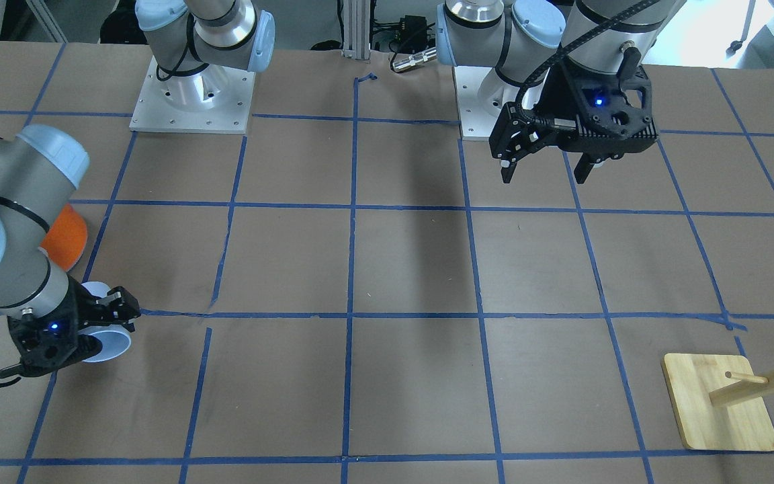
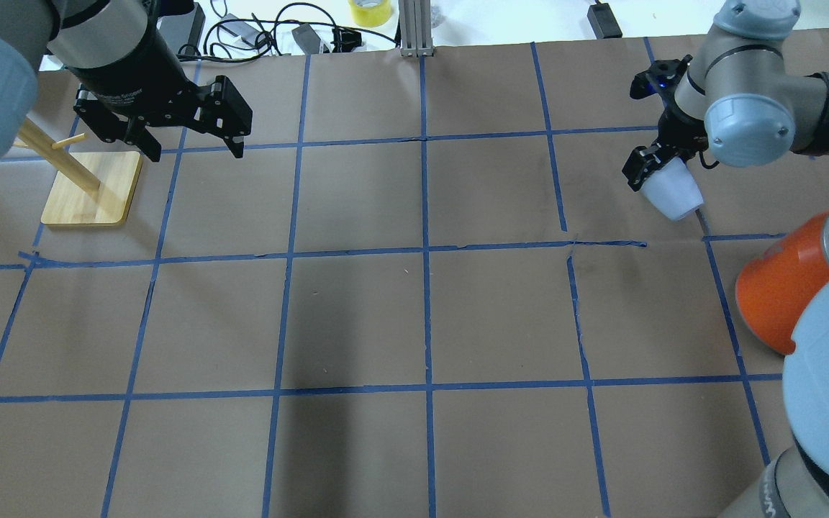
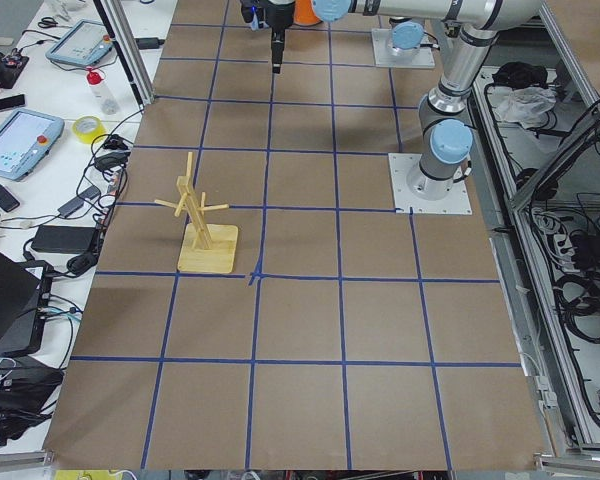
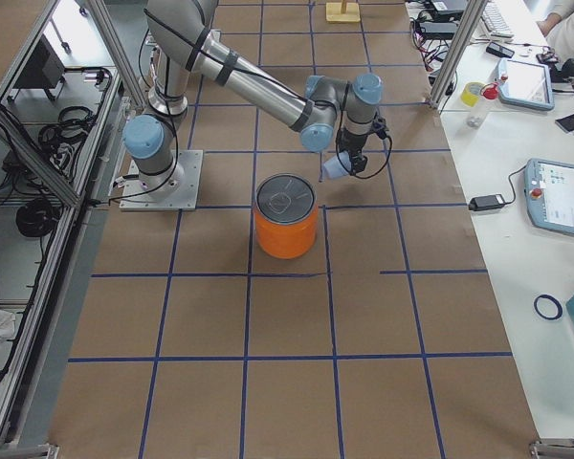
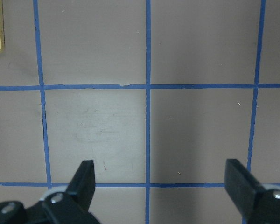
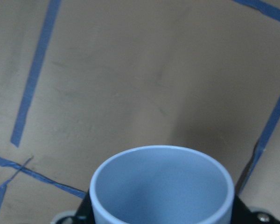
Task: Flip cup
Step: 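Carry the white cup with the right gripper toward the table center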
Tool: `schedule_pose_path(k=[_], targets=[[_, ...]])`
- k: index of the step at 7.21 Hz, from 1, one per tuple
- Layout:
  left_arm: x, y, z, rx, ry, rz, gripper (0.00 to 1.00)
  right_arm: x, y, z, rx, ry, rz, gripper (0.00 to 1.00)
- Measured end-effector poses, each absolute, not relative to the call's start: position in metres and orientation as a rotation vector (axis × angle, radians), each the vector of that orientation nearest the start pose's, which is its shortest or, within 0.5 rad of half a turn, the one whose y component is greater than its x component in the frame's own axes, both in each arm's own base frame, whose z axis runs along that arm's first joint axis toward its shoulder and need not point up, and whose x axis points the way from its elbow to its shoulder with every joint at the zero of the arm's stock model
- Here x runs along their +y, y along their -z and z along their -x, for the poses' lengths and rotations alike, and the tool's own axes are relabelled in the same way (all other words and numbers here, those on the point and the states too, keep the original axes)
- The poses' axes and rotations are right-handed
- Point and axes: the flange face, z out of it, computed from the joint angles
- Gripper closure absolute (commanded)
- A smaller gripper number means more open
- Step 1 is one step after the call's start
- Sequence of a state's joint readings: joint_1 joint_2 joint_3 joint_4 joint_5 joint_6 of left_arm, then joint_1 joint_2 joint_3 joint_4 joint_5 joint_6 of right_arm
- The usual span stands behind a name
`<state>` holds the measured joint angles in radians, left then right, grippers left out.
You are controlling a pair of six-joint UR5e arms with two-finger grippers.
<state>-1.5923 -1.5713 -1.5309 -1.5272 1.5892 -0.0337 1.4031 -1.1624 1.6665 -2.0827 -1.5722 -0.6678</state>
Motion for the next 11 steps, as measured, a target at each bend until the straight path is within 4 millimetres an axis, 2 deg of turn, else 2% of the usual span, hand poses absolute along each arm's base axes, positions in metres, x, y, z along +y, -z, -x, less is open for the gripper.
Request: schedule_pose_path(k=[2,3,7,9,11], targets=[[-0.497,-0.512,0.142,3.123,0.131,0.020,0.00,-0.616,-0.277,-0.130,2.946,0.056,1.142,1.00],[-0.497,-0.512,0.142,3.123,0.131,0.020,0.00,-0.610,-0.278,-0.162,2.876,0.066,1.310,1.00],[-0.497,-0.512,0.142,3.123,0.130,0.020,0.00,-0.597,-0.261,-0.249,2.525,0.194,1.854,1.00],[-0.497,-0.512,0.142,3.123,0.129,0.020,0.00,-0.585,-0.251,-0.303,2.390,0.289,2.022,1.00],[-0.497,-0.512,0.142,3.123,0.130,0.020,0.00,-0.562,-0.243,-0.353,2.280,0.318,2.135,1.00]])
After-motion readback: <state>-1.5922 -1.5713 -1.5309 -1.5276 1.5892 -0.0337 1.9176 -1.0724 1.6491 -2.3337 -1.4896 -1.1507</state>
